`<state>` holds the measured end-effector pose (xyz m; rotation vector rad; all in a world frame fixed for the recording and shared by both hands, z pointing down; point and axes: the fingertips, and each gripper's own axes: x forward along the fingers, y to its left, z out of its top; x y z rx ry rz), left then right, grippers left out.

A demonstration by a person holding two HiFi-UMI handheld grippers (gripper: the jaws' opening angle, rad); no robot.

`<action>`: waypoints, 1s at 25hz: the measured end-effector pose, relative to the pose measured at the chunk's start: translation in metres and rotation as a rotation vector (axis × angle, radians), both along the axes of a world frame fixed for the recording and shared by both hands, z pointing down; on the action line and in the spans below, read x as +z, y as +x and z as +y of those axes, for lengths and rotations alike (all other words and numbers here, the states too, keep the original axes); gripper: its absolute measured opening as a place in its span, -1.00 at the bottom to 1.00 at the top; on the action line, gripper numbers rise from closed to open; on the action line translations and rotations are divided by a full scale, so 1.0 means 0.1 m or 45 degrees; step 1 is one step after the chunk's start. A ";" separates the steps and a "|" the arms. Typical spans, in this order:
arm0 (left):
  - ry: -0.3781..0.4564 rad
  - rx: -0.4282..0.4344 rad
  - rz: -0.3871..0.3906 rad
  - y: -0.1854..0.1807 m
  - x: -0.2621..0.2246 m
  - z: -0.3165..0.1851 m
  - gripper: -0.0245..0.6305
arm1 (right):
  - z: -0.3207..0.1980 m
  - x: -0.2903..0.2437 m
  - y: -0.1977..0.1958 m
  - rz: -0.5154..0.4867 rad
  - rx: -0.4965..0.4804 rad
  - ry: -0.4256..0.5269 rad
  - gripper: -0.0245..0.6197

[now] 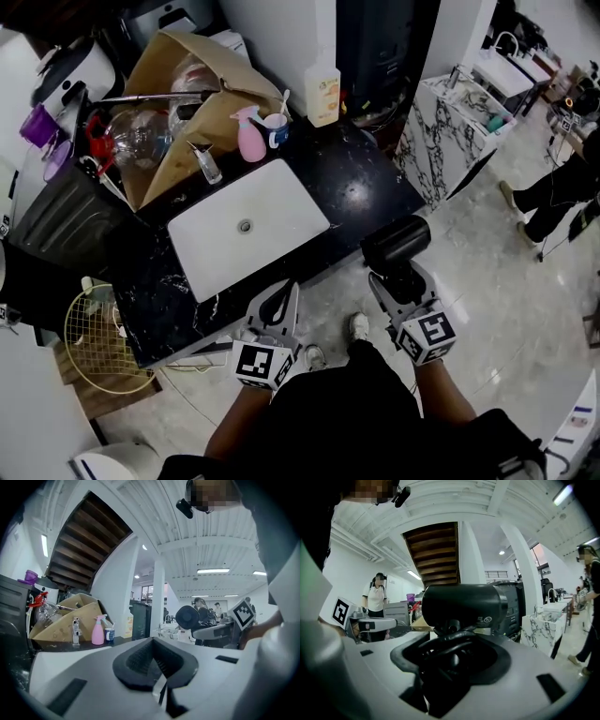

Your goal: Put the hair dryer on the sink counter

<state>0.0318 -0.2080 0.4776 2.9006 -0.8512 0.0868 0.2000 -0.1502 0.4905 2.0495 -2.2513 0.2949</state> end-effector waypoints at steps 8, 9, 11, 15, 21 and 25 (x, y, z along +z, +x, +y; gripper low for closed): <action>-0.007 -0.189 -0.026 0.14 0.04 -0.58 -0.93 | -0.81 0.23 0.43 0.006 -0.098 -0.099 -0.12; -0.006 -0.209 -0.026 0.18 0.03 -0.65 -0.93 | -0.92 0.25 0.46 0.007 -0.125 -0.117 -0.12; 0.000 -0.247 -0.026 0.27 0.02 -0.80 -0.93 | -1.13 0.32 0.52 0.006 -0.183 -0.159 -0.12; -0.003 -0.331 -0.027 0.42 0.01 -1.09 -0.93 | -1.52 0.45 0.60 0.036 -0.288 -0.233 -0.12; 0.008 -0.488 -0.038 0.33 0.03 -1.31 -0.93 | -1.95 0.74 0.73 0.090 -0.343 -0.378 -0.12; -0.030 -0.589 -0.046 0.09 0.09 -1.37 -0.93 | -2.21 0.90 0.70 0.119 -0.355 -0.462 -0.12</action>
